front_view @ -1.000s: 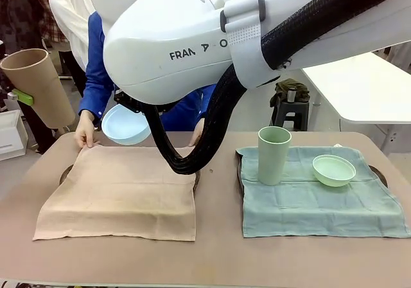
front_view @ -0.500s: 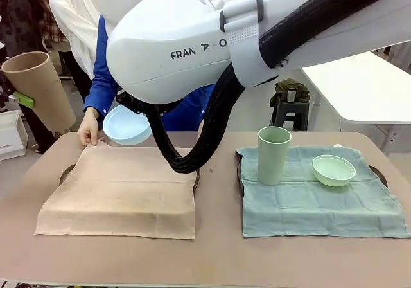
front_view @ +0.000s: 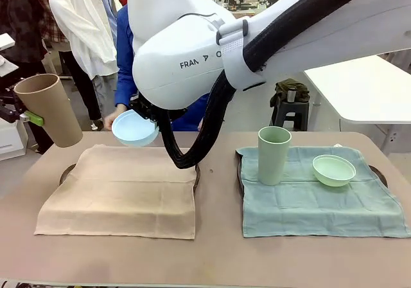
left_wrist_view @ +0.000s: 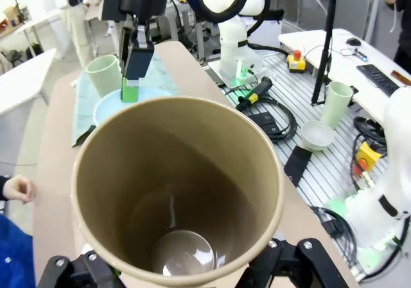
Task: Set up a tray with a mat and arrange the tableware.
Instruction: Place the Picnic Bowl and Reusable plastic cup back onto the Handle tray in front of the human's position.
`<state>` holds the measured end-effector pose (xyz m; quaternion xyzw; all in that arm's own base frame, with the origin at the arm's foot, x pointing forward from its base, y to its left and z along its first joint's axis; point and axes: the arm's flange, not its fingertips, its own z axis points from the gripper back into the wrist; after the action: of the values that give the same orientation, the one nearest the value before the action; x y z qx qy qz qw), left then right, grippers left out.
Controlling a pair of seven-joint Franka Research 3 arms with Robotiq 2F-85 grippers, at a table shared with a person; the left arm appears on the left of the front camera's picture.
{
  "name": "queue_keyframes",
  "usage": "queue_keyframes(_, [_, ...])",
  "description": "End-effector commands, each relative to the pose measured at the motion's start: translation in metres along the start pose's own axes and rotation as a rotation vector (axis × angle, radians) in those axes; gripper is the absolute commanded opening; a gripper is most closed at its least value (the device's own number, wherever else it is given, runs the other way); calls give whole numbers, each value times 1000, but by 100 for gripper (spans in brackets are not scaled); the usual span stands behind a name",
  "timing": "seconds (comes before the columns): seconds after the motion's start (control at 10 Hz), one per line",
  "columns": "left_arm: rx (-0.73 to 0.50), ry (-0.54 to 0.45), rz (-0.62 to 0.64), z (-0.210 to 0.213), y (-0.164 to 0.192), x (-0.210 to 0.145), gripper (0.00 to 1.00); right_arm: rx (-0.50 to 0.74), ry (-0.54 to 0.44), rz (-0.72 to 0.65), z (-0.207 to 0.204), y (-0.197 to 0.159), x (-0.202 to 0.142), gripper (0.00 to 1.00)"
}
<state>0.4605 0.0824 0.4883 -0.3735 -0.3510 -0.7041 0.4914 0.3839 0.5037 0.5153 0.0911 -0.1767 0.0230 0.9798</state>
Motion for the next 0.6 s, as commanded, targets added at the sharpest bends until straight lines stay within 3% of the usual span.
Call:
queue_keyframes(0.0, [4, -3, 4, 3, -2, 0, 87, 9, -6, 18, 6, 4, -3, 4])
queue_keyframes(0.5, [5, 10, -9, -4, 3, -6, 87, 11, 2, 4, -2, -1, 1, 4])
